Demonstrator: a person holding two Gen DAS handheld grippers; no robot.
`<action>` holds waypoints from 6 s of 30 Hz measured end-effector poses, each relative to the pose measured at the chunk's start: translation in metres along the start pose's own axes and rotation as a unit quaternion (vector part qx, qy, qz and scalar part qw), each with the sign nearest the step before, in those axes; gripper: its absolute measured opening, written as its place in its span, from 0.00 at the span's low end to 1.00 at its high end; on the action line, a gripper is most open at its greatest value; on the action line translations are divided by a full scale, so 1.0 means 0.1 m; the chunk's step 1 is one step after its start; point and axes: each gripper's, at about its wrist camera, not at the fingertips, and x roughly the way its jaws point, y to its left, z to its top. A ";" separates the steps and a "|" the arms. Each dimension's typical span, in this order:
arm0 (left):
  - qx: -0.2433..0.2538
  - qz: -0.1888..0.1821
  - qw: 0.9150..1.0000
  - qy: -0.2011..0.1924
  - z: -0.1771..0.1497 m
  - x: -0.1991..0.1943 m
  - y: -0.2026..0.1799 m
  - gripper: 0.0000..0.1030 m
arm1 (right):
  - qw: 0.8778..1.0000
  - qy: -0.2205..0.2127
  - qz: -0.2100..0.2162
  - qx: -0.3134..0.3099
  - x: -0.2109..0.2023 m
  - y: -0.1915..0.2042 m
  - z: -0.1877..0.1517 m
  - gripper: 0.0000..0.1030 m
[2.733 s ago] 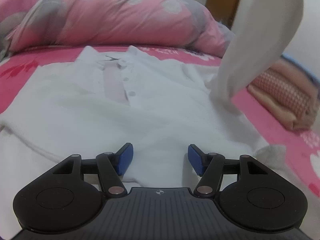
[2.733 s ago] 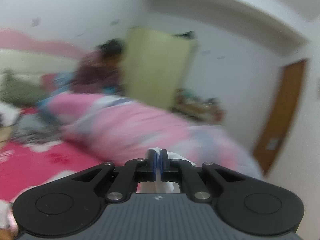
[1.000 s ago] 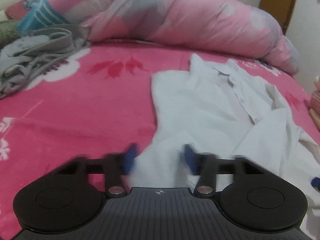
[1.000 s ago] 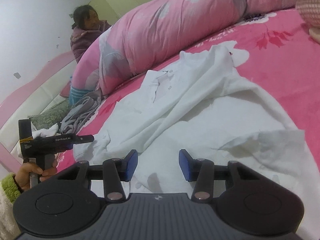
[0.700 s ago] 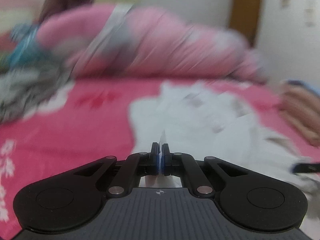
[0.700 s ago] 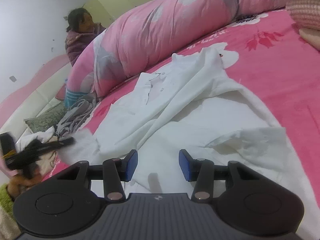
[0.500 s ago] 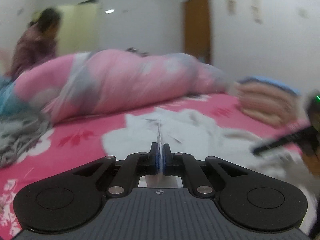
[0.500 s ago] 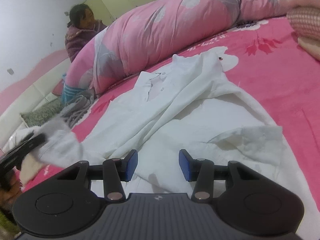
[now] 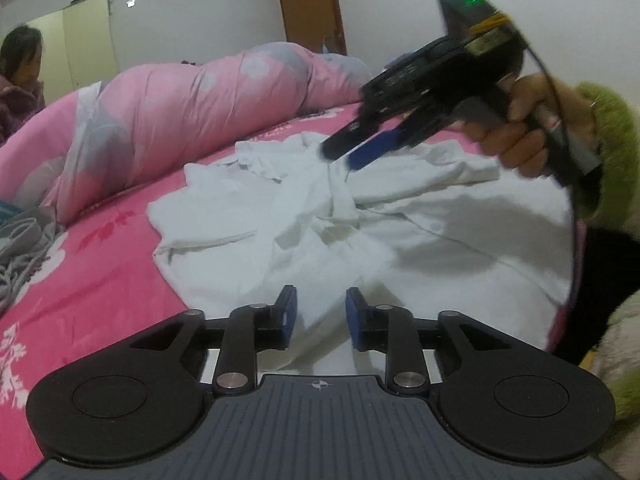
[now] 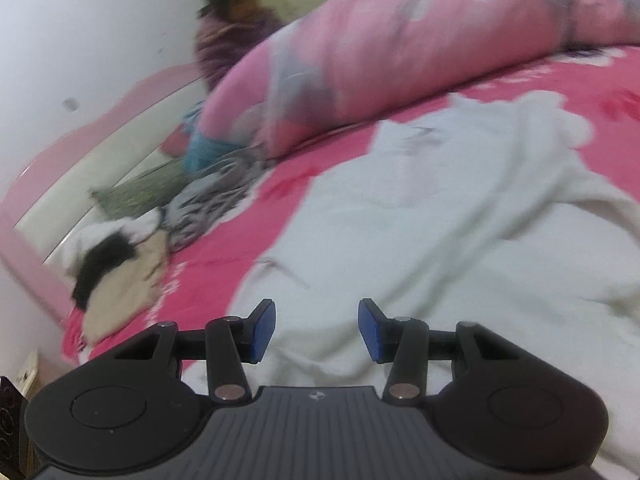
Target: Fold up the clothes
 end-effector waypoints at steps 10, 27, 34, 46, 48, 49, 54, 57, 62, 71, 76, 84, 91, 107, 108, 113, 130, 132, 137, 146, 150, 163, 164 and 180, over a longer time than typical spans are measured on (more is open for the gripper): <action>-0.107 0.030 0.993 -0.031 0.11 -0.08 0.27 0.56 | 0.991 0.134 0.009 -0.009 0.24 0.19 -0.54 0.48; -0.138 0.070 0.987 0.039 1.46 1.64 0.35 0.68 | 0.989 -0.059 -0.098 0.094 -0.85 -0.98 0.17 0.47; -0.115 0.082 0.987 0.073 1.82 2.57 0.32 0.68 | 0.987 -0.077 -0.113 0.084 -0.72 -1.84 0.94 0.47; -0.078 0.051 0.986 0.136 2.07 3.70 0.25 0.47 | 0.953 0.027 -0.171 -0.250 0.10 -1.88 0.72 0.41; -0.079 0.051 0.984 0.150 2.03 3.80 0.32 0.32 | 0.955 0.025 -0.178 -0.236 0.17 -1.96 0.69 0.19; -0.088 0.049 0.983 0.154 2.01 3.83 0.38 0.19 | 0.959 0.018 -0.177 -0.222 0.15 -2.01 0.68 0.12; -0.132 0.045 0.979 0.151 1.93 3.92 0.73 0.14 | 0.974 0.000 -0.167 -0.153 0.07 -2.24 0.67 0.03; -0.180 0.048 0.971 0.152 1.84 3.99 0.96 0.14 | 0.977 -0.002 -0.158 -0.140 0.05 -2.30 0.68 0.03; -0.217 0.058 0.963 0.147 1.82 3.83 1.18 0.21 | 0.983 -0.003 -0.142 -0.116 0.01 -2.39 0.67 0.03; -0.100 0.036 0.978 0.178 1.84 2.63 0.63 0.64 | 0.983 -0.006 -0.142 -0.117 0.03 -2.38 0.66 0.03; -0.045 0.053 0.977 0.200 1.46 2.15 0.32 0.64 | 0.985 -0.007 -0.135 -0.108 0.02 -2.40 0.66 0.03; -0.026 0.086 0.973 0.211 1.00 1.81 0.29 0.59 | 0.986 -0.008 -0.131 -0.102 0.02 -2.42 0.66 0.03; -0.102 0.076 0.980 0.152 1.00 1.45 0.44 0.56 | 0.987 -0.008 -0.127 -0.097 0.02 -2.43 0.66 0.03; 0.069 0.097 0.975 0.187 0.74 1.57 -0.07 0.40 | 0.988 -0.008 -0.125 -0.089 0.02 -2.44 0.65 0.03; 0.067 0.097 0.975 0.191 0.72 1.59 -0.05 0.37 | 0.988 -0.008 -0.125 -0.089 0.02 -2.44 0.65 0.03; 0.041 0.069 0.979 0.189 0.67 1.61 0.05 0.12 | 0.988 -0.008 -0.123 -0.088 0.01 -2.44 0.66 0.03; -0.110 0.089 0.975 0.171 0.69 1.37 0.61 0.01 | 0.989 -0.008 -0.121 -0.086 0.01 -2.46 0.65 0.03; -0.095 0.075 0.979 0.167 0.73 1.35 0.50 0.24 | 0.989 -0.008 -0.121 -0.086 0.01 -2.46 0.65 0.03; -0.039 0.080 0.974 0.207 0.64 1.53 0.29 0.35 | 0.989 -0.008 -0.122 -0.086 0.01 -2.45 0.65 0.03; -0.139 0.091 0.969 0.182 0.64 1.38 0.65 0.00 | 0.989 -0.009 -0.121 -0.085 0.01 -2.45 0.65 0.03; -0.198 0.092 0.959 0.180 0.59 1.37 0.86 0.00 | 0.989 -0.008 -0.121 -0.085 0.01 -2.45 0.65 0.03; -0.293 0.074 0.934 0.188 0.46 1.08 1.12 0.05 | 0.991 -0.006 -0.113 -0.069 0.01 -2.50 0.66 0.03; -0.299 0.075 0.934 0.182 0.46 1.01 1.14 0.06 | 0.991 -0.005 -0.114 -0.069 0.01 -2.50 0.66 0.03; -0.036 0.055 0.991 0.113 0.45 0.58 0.09 0.41 | 0.988 -0.014 -0.137 -0.071 -0.91 -1.09 0.65 0.44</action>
